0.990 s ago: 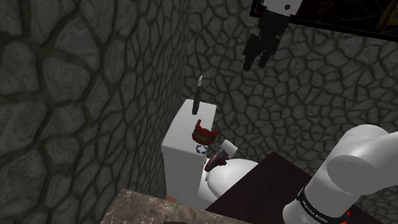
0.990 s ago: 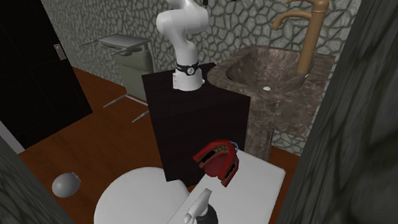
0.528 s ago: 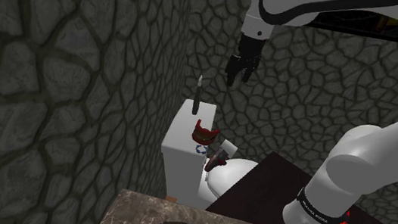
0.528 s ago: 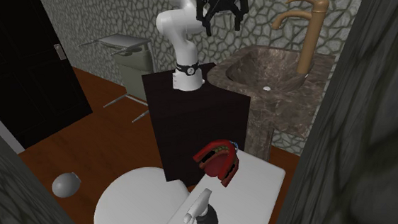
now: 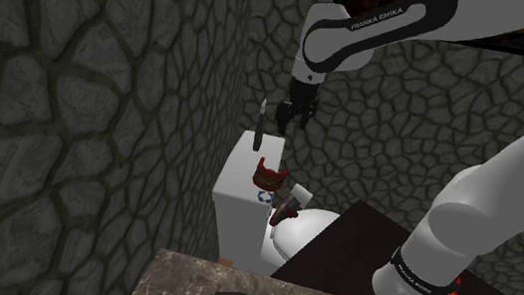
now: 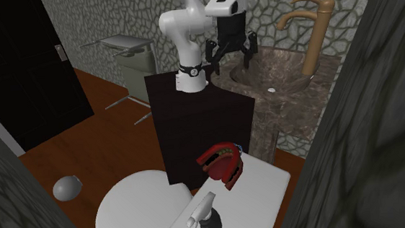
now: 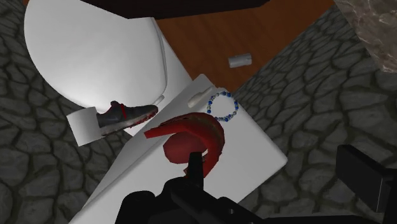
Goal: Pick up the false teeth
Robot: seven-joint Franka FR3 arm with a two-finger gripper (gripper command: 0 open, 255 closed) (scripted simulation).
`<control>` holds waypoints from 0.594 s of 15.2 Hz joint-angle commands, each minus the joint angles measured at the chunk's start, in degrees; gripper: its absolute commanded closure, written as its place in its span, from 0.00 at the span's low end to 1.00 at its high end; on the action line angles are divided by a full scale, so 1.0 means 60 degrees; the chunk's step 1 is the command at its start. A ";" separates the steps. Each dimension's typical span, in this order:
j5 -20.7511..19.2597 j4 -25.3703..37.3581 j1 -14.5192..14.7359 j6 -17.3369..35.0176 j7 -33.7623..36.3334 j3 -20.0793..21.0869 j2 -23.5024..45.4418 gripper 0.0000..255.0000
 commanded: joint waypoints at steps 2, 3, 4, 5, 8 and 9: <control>-0.0013 0.0266 -0.0076 0.0653 -0.0023 -0.0049 0.1082 0.00; -0.0013 0.0346 -0.0091 0.0872 -0.0018 -0.0058 0.1438 0.00; -0.0013 0.0437 -0.0106 0.1084 -0.0013 -0.0066 0.1797 0.00; -0.0012 0.0539 -0.0120 0.1288 -0.0008 -0.0076 0.2159 0.00; -0.0009 0.0913 -0.0158 0.1848 0.0005 -0.0109 0.3262 0.00; -0.0006 0.1060 -0.0169 0.2016 0.0009 -0.0121 0.3633 0.00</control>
